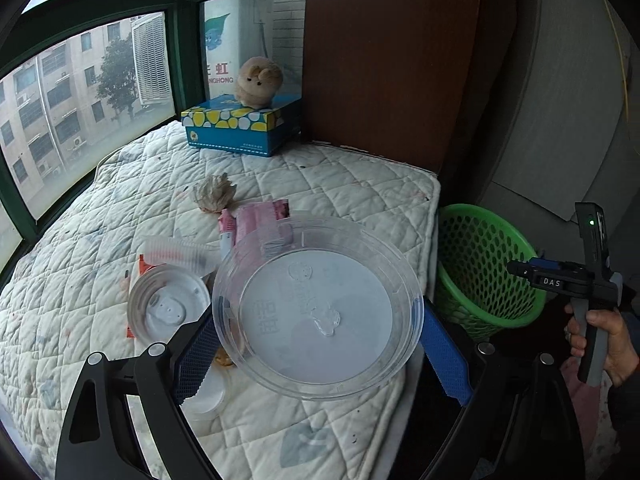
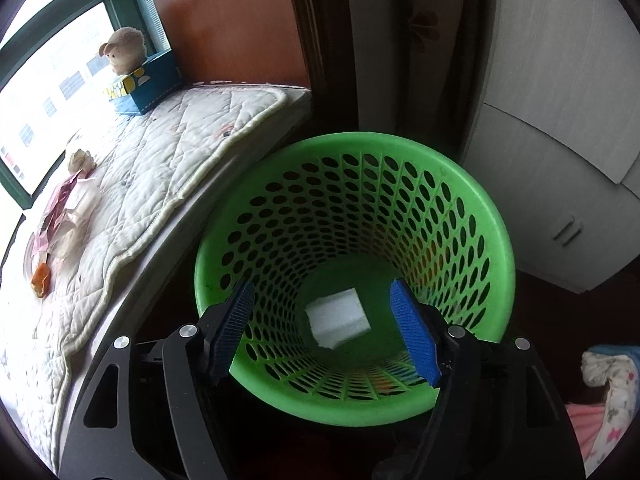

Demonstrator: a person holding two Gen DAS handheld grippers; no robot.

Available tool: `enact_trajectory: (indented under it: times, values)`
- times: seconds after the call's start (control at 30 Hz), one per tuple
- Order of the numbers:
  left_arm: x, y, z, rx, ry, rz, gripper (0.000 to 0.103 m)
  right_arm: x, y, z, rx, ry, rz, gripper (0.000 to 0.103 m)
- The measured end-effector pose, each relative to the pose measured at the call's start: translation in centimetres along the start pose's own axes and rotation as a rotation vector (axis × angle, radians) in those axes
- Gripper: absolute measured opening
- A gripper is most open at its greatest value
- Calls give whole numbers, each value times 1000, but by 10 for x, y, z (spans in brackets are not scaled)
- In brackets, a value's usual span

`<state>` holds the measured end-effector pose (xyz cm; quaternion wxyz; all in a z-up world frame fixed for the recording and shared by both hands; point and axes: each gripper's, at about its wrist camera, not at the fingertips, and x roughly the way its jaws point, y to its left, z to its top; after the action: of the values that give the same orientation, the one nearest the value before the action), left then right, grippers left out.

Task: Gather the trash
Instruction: 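Carry the foam block over the green wastebasket and open the right gripper, then withdraw the right tool from the wastebasket back toward the mattress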

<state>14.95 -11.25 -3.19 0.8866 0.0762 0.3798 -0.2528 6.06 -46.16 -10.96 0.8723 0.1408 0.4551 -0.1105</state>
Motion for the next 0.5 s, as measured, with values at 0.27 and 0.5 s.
enact_trajectory:
  times: [0.27, 0.5]
  values:
    - [35, -69, 17, 90, 23, -93, 88, -27, -20, -3, 1, -36, -5, 74]
    - [75, -122, 33, 134, 65, -155, 88, -58, -39, -6, -3, -81, -37, 75]
